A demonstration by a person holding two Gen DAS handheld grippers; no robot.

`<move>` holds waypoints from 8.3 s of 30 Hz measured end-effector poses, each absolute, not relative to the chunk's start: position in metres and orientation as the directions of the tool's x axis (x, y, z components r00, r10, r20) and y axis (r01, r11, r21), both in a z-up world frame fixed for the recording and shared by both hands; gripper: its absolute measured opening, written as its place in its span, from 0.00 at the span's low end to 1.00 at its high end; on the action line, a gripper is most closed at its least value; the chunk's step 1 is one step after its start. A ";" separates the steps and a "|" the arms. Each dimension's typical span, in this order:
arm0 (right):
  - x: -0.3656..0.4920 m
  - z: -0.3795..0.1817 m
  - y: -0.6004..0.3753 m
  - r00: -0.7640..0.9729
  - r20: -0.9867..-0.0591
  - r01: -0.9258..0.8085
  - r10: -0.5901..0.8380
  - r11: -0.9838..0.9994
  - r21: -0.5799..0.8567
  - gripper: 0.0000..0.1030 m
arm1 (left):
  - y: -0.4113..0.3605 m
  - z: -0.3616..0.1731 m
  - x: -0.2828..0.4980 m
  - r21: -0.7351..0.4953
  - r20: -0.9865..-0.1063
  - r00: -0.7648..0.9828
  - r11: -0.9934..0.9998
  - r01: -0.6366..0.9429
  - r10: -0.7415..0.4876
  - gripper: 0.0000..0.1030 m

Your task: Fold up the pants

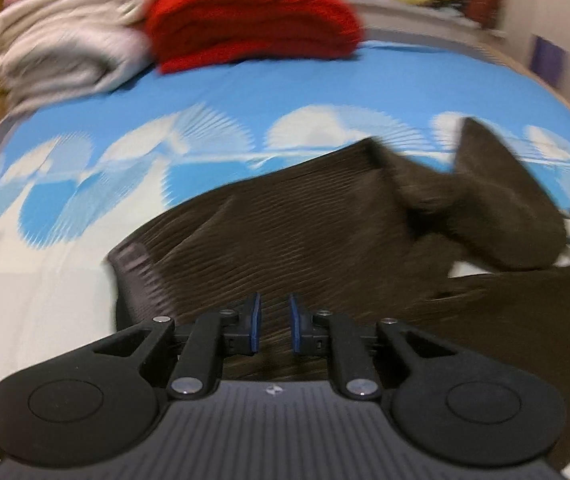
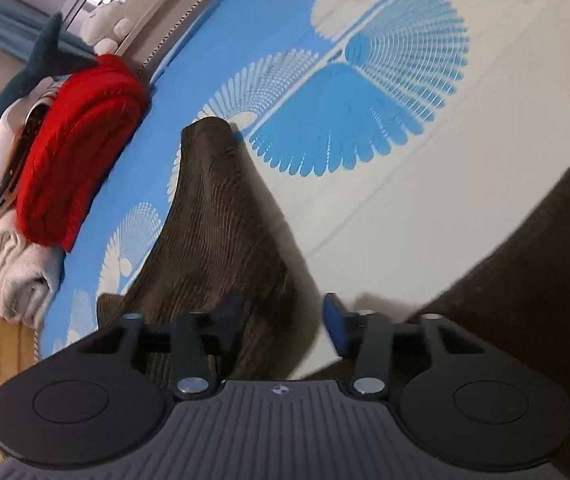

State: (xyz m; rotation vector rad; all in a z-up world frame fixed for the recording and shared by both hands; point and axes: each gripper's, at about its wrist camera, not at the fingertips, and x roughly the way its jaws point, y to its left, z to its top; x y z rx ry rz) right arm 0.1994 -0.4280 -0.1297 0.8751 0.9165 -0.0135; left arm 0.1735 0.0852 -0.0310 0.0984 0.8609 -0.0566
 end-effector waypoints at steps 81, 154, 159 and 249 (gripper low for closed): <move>0.208 -0.126 -0.585 0.445 -0.816 0.892 -0.369 0.263 0.368 0.08 | -0.045 -0.110 0.280 0.214 -0.907 0.420 0.854 0.474 -0.006 0.14; 0.123 0.037 -0.383 0.842 -0.540 0.095 0.001 0.984 0.150 0.63 | 0.173 -0.093 0.271 0.067 -0.920 0.388 0.997 0.036 0.048 0.39; 0.086 0.012 -0.377 0.745 -0.667 0.135 -0.002 0.980 0.148 0.63 | 0.161 -0.041 0.240 0.000 -0.906 0.423 0.999 0.042 -0.018 0.39; 0.122 -0.016 -0.392 0.644 -0.765 0.141 -0.023 0.986 0.088 0.02 | 0.080 0.005 0.148 0.147 -0.772 0.617 0.901 0.408 -0.154 0.02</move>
